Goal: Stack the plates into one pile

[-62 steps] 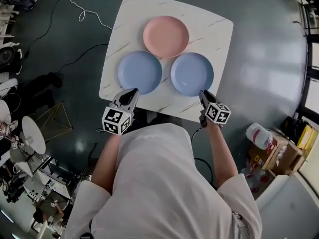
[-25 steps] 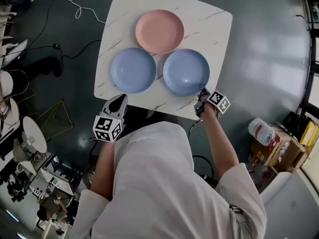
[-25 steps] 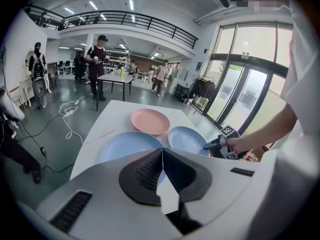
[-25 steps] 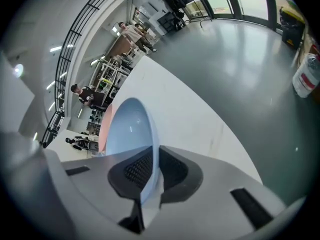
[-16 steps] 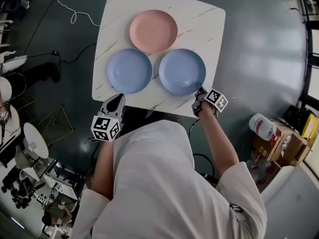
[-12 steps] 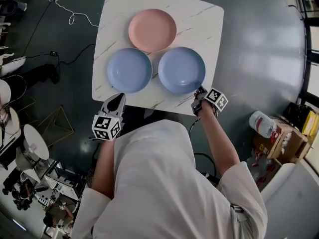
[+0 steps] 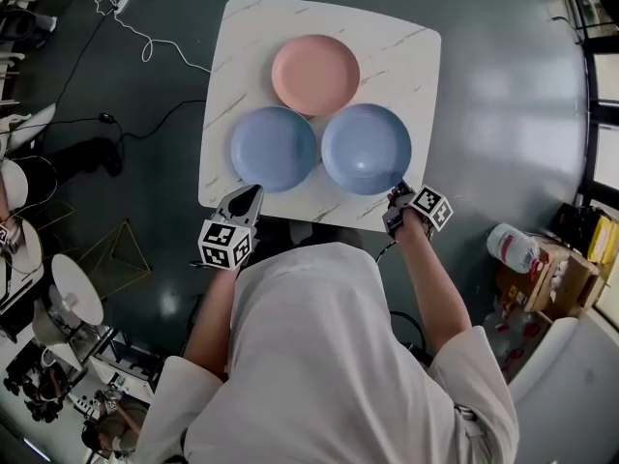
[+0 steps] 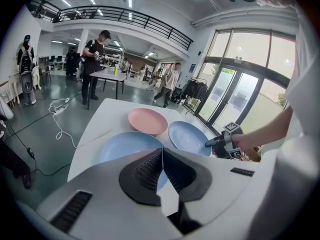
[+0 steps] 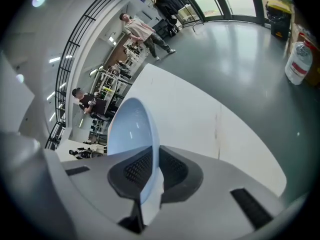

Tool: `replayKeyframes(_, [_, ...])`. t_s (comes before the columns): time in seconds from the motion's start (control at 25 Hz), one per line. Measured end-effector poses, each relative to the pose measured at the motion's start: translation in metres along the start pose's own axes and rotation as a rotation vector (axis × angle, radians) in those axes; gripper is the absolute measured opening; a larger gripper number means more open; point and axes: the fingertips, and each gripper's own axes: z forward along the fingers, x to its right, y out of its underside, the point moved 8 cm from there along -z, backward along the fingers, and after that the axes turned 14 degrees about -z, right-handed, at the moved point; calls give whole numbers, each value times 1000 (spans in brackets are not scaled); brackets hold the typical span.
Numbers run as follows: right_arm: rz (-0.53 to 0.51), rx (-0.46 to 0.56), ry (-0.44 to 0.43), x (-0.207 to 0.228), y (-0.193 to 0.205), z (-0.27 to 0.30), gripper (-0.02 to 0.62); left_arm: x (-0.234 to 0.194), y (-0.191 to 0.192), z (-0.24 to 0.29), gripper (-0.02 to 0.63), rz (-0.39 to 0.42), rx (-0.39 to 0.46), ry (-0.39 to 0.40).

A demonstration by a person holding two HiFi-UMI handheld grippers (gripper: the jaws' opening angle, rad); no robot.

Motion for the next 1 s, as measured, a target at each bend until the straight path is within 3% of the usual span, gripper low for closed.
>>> replayKeyframes(0.32, [-9, -24, -25, -54, 23, 5, 41, -33, -7, -14, 15, -14, 17, 19])
replayKeyframes(1.0, [-161, -144, -21, -142, 64, 50, 41, -108, -1, -59, 14, -97, 20, -32])
